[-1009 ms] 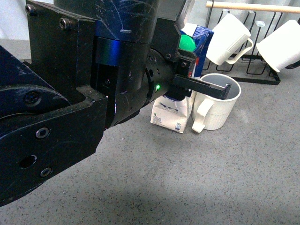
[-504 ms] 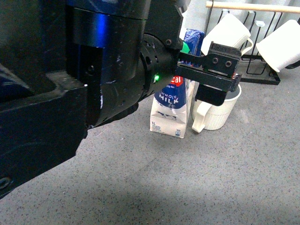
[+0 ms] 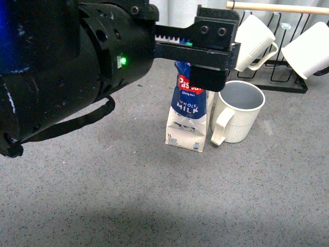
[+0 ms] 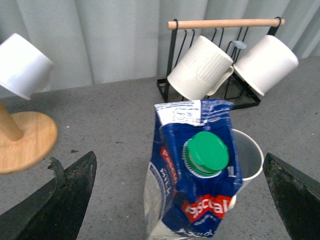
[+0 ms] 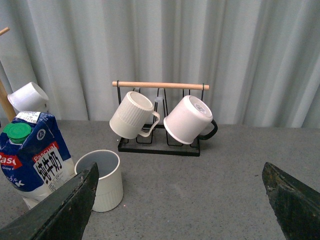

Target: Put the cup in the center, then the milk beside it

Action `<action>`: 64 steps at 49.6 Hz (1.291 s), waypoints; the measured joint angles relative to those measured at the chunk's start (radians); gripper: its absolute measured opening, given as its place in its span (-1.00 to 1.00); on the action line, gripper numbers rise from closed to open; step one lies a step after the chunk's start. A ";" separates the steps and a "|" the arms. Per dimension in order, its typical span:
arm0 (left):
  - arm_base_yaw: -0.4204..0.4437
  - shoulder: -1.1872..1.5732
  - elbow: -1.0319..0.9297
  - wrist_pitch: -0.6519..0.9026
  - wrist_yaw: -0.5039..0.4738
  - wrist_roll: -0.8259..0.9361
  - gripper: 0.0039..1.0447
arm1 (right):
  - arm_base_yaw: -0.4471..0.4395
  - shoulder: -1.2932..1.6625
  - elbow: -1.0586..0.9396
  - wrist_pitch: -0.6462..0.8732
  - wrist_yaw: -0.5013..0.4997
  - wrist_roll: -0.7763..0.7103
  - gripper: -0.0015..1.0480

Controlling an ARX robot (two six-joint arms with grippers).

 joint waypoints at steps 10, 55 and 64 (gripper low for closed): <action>0.005 0.006 -0.048 0.146 -0.193 0.041 0.69 | 0.000 0.000 0.000 0.000 0.000 0.000 0.83; 0.457 -0.879 -0.620 -0.080 0.062 0.077 -0.93 | 0.000 0.000 0.000 0.000 0.000 0.000 0.83; 0.496 -1.001 -0.631 -0.185 0.102 0.077 -0.93 | 0.000 0.000 0.000 0.000 0.000 0.000 0.83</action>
